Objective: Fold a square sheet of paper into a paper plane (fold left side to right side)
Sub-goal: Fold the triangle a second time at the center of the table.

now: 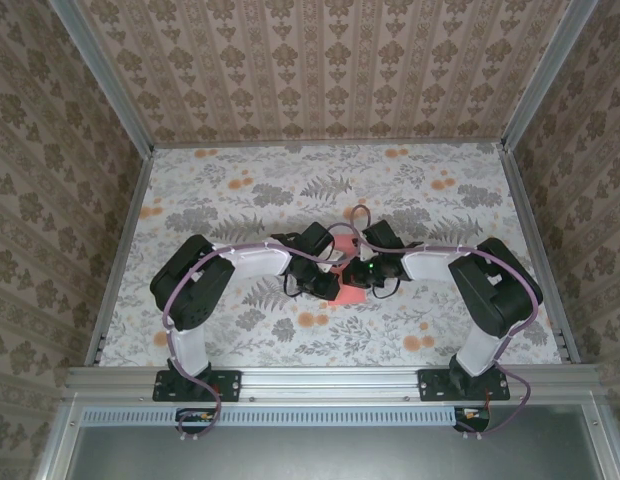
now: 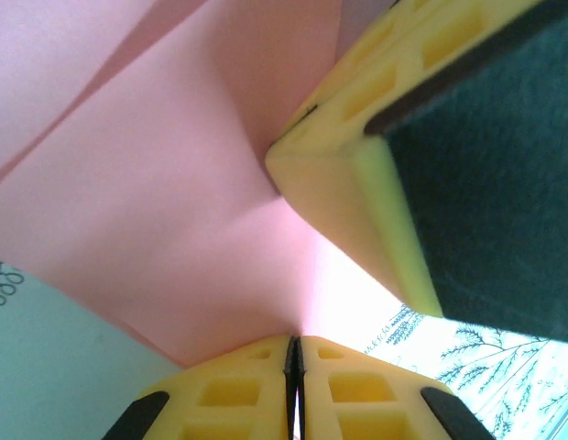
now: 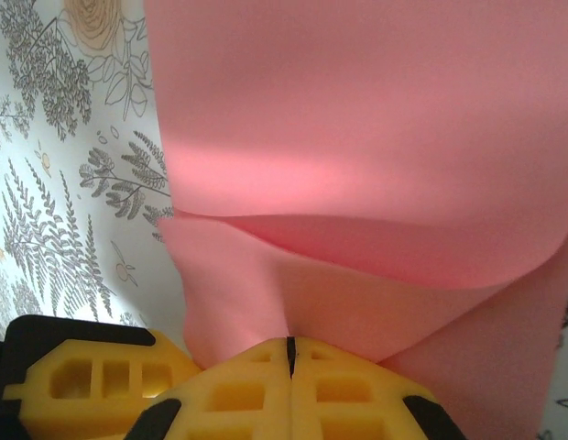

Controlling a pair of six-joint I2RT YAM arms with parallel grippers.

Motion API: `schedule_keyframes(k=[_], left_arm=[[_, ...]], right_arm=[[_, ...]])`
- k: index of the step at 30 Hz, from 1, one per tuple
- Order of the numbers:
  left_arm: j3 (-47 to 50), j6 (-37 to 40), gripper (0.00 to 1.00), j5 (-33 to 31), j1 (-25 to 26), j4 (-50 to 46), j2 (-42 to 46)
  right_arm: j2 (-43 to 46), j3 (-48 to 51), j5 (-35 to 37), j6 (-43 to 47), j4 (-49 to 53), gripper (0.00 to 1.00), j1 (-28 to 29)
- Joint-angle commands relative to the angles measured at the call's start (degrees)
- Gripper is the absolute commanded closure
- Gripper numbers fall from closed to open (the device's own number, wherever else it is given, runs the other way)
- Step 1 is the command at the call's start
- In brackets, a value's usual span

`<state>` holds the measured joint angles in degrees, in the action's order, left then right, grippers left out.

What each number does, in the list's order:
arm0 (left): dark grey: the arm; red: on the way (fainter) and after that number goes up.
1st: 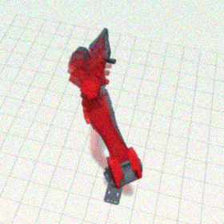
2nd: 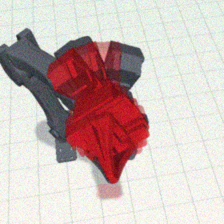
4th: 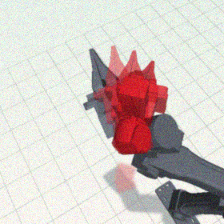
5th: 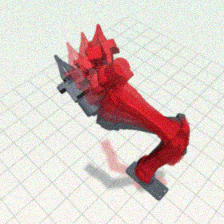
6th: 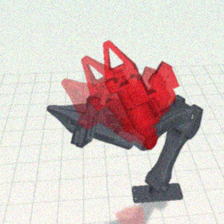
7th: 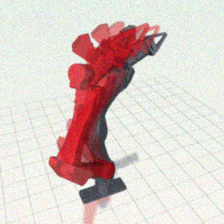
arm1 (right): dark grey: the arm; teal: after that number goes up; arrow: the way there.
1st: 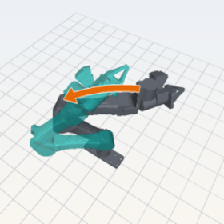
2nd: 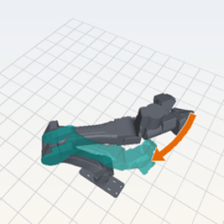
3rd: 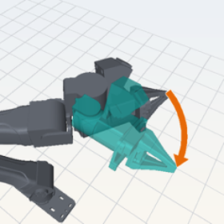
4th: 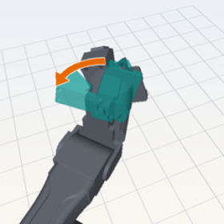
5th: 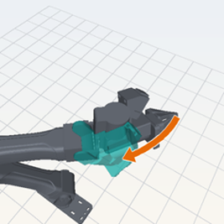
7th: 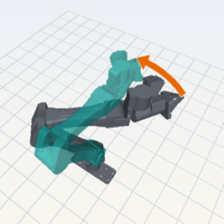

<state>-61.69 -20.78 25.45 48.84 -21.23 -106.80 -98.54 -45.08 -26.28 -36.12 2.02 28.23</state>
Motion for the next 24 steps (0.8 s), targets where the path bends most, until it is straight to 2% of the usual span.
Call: schedule_keyframes(k=[1,24], left_arm=[[0.5,1.4,0.88,-2.0,0.8,-4.3,-2.2],[0.5,1.7,0.88,-2.0,1.1,-4.2,-2.2]], right_arm=[[-1.0,-1.3,2.4,1.1,1.9,1.00,-1.7],[-4.4,-4.9,1.2,4.8,3.9,1.00,-9.0]])
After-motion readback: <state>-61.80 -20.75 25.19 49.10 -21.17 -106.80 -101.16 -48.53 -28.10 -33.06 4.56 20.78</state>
